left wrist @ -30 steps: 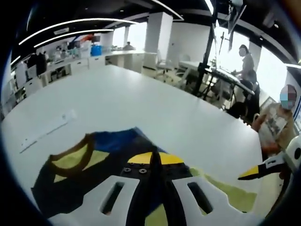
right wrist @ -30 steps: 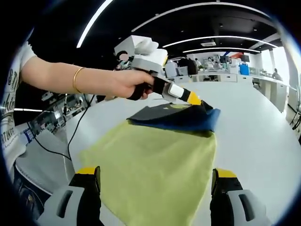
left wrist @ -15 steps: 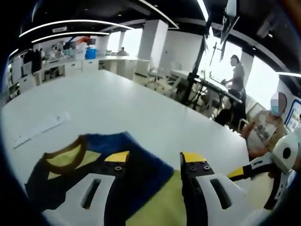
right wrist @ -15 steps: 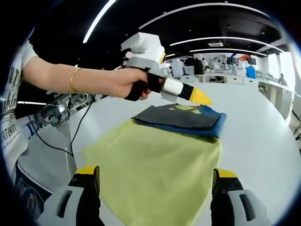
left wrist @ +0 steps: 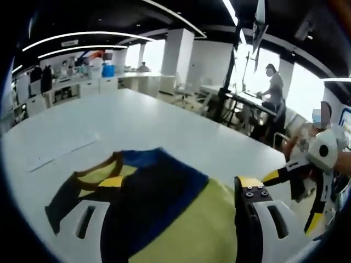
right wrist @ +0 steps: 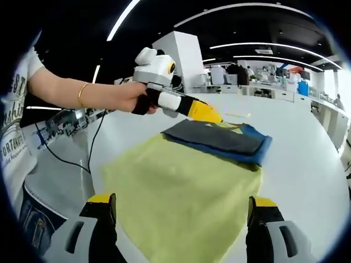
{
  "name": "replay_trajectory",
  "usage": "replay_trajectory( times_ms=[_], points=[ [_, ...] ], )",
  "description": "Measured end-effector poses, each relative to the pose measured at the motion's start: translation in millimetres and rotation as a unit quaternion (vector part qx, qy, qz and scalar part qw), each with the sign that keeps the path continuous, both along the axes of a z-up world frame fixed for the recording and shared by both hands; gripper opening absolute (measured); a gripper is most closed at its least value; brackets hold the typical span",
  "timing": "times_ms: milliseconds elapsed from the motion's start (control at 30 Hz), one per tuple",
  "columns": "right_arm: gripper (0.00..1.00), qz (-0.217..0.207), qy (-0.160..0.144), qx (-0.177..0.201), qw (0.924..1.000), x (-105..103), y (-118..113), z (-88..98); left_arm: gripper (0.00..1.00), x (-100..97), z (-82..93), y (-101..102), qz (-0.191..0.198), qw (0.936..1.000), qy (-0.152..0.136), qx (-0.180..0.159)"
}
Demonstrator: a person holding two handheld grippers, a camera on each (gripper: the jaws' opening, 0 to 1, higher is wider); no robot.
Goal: Fold the garment on the visible template until the final outline fits inside the template.
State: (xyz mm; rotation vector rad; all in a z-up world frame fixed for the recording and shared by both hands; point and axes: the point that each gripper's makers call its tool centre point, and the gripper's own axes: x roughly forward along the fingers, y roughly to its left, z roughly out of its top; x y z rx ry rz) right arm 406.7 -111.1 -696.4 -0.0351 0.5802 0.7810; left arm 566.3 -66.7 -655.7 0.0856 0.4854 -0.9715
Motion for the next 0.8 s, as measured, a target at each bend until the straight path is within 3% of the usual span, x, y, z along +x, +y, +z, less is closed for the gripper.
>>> replay_trajectory(
  times_ms=[467, 800],
  points=[
    [0.99, 0.035, 0.009, -0.036, 0.9987, -9, 0, -2.0, 0.98, -46.9, -0.4, 51, -0.025, 0.9993, -0.018, 0.020],
    [0.99, 0.057, 0.017, -0.051, 0.9969, -21, 5, -5.5, 0.95, -82.1, -6.6, 87, -0.029, 0.9988, -0.022, 0.034]
  ],
)
